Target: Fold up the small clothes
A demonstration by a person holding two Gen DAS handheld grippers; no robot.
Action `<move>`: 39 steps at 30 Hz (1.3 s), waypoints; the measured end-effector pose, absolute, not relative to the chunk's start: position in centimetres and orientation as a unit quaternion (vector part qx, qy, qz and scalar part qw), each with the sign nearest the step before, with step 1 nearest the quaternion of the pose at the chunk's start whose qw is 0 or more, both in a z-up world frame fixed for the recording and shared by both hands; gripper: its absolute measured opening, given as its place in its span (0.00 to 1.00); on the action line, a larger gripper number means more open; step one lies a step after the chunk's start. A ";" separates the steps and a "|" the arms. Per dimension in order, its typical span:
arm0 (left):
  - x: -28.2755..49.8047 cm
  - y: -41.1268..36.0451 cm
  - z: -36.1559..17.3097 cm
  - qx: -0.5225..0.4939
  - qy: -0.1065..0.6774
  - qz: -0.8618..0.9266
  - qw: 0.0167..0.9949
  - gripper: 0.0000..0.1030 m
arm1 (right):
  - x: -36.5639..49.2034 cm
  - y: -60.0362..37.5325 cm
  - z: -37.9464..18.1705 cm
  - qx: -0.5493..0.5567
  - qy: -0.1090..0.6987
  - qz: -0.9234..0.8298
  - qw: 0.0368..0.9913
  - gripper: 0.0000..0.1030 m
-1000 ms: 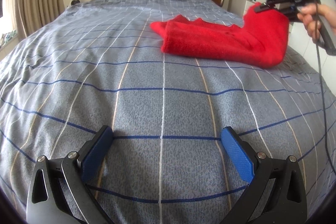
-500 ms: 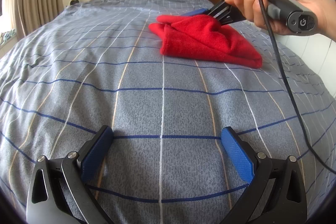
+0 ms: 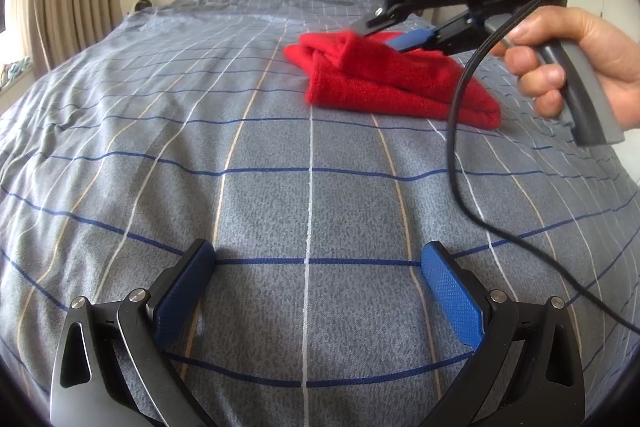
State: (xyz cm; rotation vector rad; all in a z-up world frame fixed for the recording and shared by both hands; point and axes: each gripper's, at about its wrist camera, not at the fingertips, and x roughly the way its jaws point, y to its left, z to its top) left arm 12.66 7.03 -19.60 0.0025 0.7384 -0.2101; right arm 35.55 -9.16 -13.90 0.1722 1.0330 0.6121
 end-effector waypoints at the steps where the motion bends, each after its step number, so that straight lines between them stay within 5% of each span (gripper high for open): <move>1: 12.7 7.0 -19.6 0.001 0.360 -0.102 0.927 1.00 | 35.4 -7.7 -15.0 0.061 0.497 0.293 0.814 0.31; 5: 12.7 6.9 -19.6 0.006 0.362 -0.100 0.927 1.00 | 34.4 -4.4 -17.3 0.029 0.501 0.293 0.814 0.32; 16: 12.7 6.9 -19.7 0.006 0.362 -0.100 0.927 1.00 | 30.9 -8.8 -11.4 -0.013 0.459 0.303 0.835 0.32; 25: 12.9 7.3 -18.9 0.005 0.385 -0.117 0.915 1.00 | 27.1 -13.3 -16.6 0.019 0.516 0.261 0.816 0.34; 27: 13.5 8.1 -17.4 -0.011 0.387 -0.130 0.913 0.99 | 25.5 -14.4 -15.9 0.029 0.519 0.266 0.812 0.40; 29: 15.2 8.7 -15.3 -0.034 0.373 -0.147 0.915 1.00 | 24.2 -15.9 -14.9 0.028 0.506 0.270 0.819 0.64; 30: 16.7 8.7 -14.3 -0.042 0.371 -0.151 0.915 1.00 | 24.0 -16.8 -14.4 0.031 0.497 0.266 0.825 0.68; 39: 34.7 6.8 -14.9 -0.138 0.496 -0.151 0.844 0.99 | 34.0 -24.8 -15.8 0.264 0.464 0.214 0.818 0.70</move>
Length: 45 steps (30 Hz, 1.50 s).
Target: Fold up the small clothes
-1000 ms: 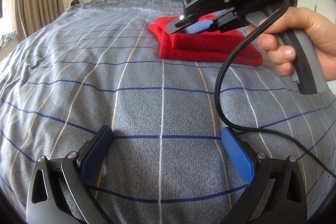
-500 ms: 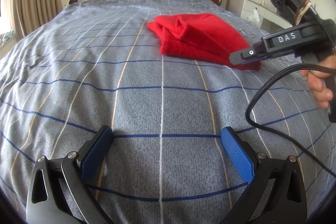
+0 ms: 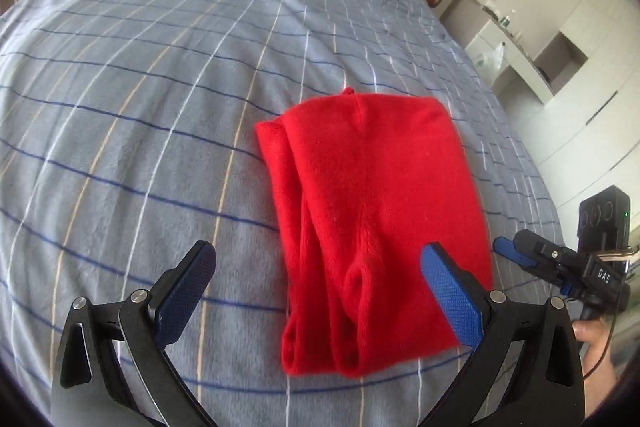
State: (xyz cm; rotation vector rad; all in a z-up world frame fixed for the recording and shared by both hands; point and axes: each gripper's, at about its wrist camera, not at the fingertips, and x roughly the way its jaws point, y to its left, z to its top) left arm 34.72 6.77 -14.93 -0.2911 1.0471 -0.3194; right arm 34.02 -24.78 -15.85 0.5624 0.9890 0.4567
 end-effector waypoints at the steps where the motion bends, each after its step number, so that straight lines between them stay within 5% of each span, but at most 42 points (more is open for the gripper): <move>1: 35.7 6.6 -15.6 -0.141 0.513 -0.145 0.834 0.99 | 35.3 -25.0 -16.6 0.293 0.466 0.216 0.806 0.70; 4: 36.9 6.0 -17.1 -0.146 0.537 -0.140 0.819 0.99 | 38.1 -23.8 -18.8 0.341 0.477 0.228 0.777 0.70; 6: 36.7 5.0 -17.2 -0.128 0.535 -0.139 0.823 0.98 | 38.9 -21.5 -18.9 0.290 0.489 0.224 0.792 0.59; 8: 36.2 3.9 -17.0 -0.095 0.524 -0.138 0.835 0.67 | 38.6 -18.0 -17.6 0.153 0.489 0.185 0.838 0.36; 9: 35.8 3.3 -17.0 -0.086 0.521 -0.152 0.835 0.30 | 38.1 -16.5 -16.9 0.096 0.476 0.174 0.857 0.34; 12: 34.5 2.8 -15.5 -0.057 0.496 -0.142 0.855 0.21 | 36.0 -13.2 -14.3 -0.029 0.423 0.160 0.892 0.30; 16: 32.8 3.9 -11.8 -0.059 0.448 -0.150 0.879 0.20 | 33.3 -12.6 -10.6 -0.053 0.365 0.169 0.914 0.29; 18: 32.4 4.1 -10.3 -0.057 0.431 -0.150 0.888 0.21 | 32.9 -13.0 -9.2 -0.043 0.352 0.177 0.918 0.29; 20: 32.7 4.1 -10.3 -0.052 0.432 -0.137 0.890 0.36 | 33.4 -13.7 -8.8 -0.018 0.356 0.181 0.916 0.34; 21: 32.9 4.1 -10.8 -0.042 0.436 -0.119 0.891 0.51 | 33.7 -14.3 -9.0 -0.004 0.364 0.178 0.914 0.41; 23: 32.1 4.8 -11.4 -0.015 0.428 -0.069 0.901 0.65 | 34.2 -15.5 -9.9 0.012 0.390 0.160 0.907 0.77; 24: 31.2 5.2 -11.3 -0.002 0.415 -0.051 0.908 0.70 | 33.7 -16.2 -10.0 0.012 0.392 0.145 0.908 0.83; 28: 26.0 6.6 -9.3 0.047 0.343 -0.006 0.938 0.97 | 28.8 -19.2 -8.9 -0.020 0.375 0.109 0.920 0.87; 38: 12.2 6.7 0.9 0.081 0.263 -0.007 0.961 1.00 | 10.1 -24.4 4.5 -0.113 0.293 0.115 0.942 0.87; 41: 8.5 6.5 3.1 0.067 0.253 0.017 0.965 1.00 | 4.7 -24.6 9.8 -0.144 0.269 0.115 0.945 1.00; 45: 5.8 6.3 3.6 0.039 0.294 0.037 0.954 1.00 | 1.1 -23.3 11.1 -0.126 0.289 0.125 0.941 1.00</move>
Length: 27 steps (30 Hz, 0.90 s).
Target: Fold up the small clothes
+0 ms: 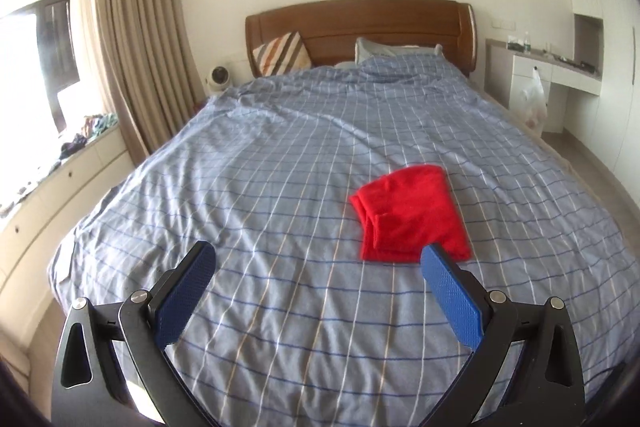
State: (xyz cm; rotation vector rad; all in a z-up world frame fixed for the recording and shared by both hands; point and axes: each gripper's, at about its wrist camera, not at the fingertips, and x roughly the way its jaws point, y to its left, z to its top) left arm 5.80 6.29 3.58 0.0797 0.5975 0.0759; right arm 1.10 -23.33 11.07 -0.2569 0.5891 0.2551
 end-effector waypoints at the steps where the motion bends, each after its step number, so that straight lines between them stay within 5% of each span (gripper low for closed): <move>1: 5.2 6.2 3.3 0.027 0.305 0.035 0.951 1.00 | 0.5 -22.8 10.4 -0.107 0.290 0.125 0.943 1.00; 11: 1.5 5.3 0.9 0.032 0.344 0.043 0.937 1.00 | -0.3 -16.4 1.6 -0.010 0.351 0.103 0.931 1.00; 27: -1.9 4.6 1.6 0.046 0.348 0.029 0.936 1.00 | -3.2 -15.8 3.8 -0.010 0.365 0.064 0.929 1.00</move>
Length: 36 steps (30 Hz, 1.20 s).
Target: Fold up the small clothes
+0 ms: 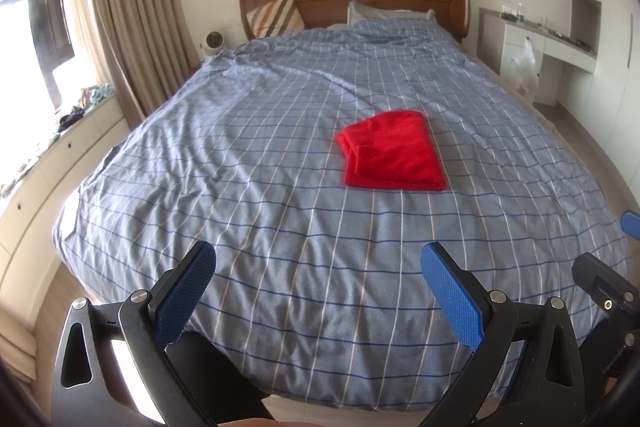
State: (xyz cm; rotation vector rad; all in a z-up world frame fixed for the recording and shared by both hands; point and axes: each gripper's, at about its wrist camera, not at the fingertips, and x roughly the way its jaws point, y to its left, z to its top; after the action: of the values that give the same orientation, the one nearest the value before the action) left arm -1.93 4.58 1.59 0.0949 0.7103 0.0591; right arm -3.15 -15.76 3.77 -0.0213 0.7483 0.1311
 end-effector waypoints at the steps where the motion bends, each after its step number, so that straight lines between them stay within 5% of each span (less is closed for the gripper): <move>1: -2.0 4.6 1.5 0.046 0.349 0.026 0.935 1.00 | -3.2 -15.6 3.6 -0.012 0.367 0.066 0.928 1.00; 36: -4.7 3.6 3.2 0.043 0.343 -0.021 0.938 1.00 | -6.9 -17.1 5.1 -0.001 0.367 0.036 0.929 1.00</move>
State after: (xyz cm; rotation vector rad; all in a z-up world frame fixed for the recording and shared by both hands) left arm -4.66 3.55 3.23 0.0883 0.7012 -0.0436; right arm -6.86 -17.05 5.06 -0.0024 0.7527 0.0742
